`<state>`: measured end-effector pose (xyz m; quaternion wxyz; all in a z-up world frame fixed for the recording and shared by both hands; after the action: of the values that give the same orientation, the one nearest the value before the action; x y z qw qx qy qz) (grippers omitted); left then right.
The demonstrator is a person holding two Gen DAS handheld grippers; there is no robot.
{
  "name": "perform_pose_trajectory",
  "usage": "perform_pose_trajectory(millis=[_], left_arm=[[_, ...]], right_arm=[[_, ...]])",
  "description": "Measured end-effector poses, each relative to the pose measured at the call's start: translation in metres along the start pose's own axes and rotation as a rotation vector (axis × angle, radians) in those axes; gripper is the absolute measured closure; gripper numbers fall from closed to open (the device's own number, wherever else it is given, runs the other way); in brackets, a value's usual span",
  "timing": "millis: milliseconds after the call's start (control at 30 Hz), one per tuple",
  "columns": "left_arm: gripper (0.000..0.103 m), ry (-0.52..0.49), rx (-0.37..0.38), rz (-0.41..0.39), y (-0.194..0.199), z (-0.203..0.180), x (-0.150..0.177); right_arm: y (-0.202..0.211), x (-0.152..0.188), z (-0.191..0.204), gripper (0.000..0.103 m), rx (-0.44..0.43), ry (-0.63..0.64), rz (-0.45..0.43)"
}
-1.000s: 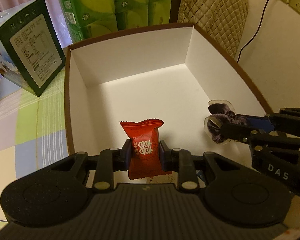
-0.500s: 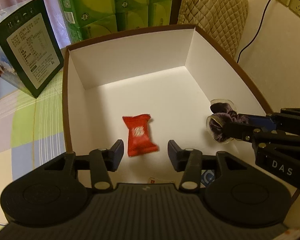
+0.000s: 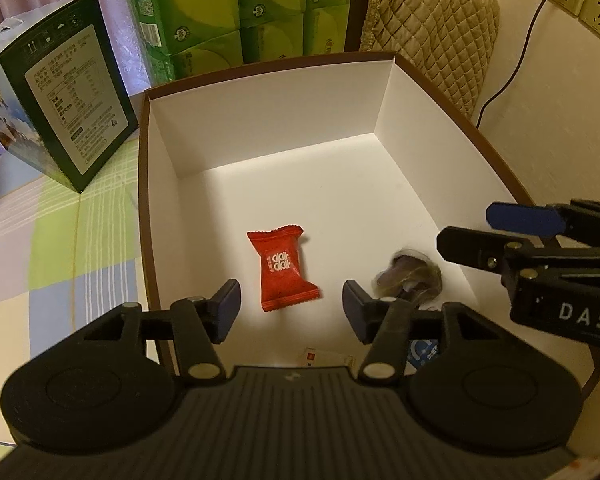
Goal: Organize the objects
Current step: 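Open both tools to drop the candy packet and hair tie inside, then withdraw both tools from the box toward the items on the table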
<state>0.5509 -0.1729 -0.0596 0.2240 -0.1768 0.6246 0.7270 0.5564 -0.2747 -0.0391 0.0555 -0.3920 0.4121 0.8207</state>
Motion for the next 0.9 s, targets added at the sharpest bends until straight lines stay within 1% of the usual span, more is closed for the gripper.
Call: perform_pose_trajectory(millis=[200,467,900], left_arm=[[0.047,0.002,0.000,-0.009,0.003,0.000,0.002],[0.043,0.004,0.005,-0.029,0.014,0.000,0.005],[0.040,0.017,0.034,-0.084,0.054,0.000,0.015]], right_arm=[[0.003,0.000,0.002,0.046,0.006,0.004,-0.005],[0.012,0.002,0.006,0.045,0.005,-0.008,-0.027],[0.050,0.003,0.020,0.045,-0.005,-0.019,-0.088]])
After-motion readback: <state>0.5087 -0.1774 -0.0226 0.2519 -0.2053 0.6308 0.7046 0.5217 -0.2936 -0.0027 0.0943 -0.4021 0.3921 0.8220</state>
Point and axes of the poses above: each gripper's, at about its wrist camera, not at the fingertips, and y roughly against the way its jaws point, z to its left, x to its underside, the point moved 1 cm from there along -y, roughly the way its jaws point, and after that the axes turned 13 degrees about -x, right-handed, at the moved point
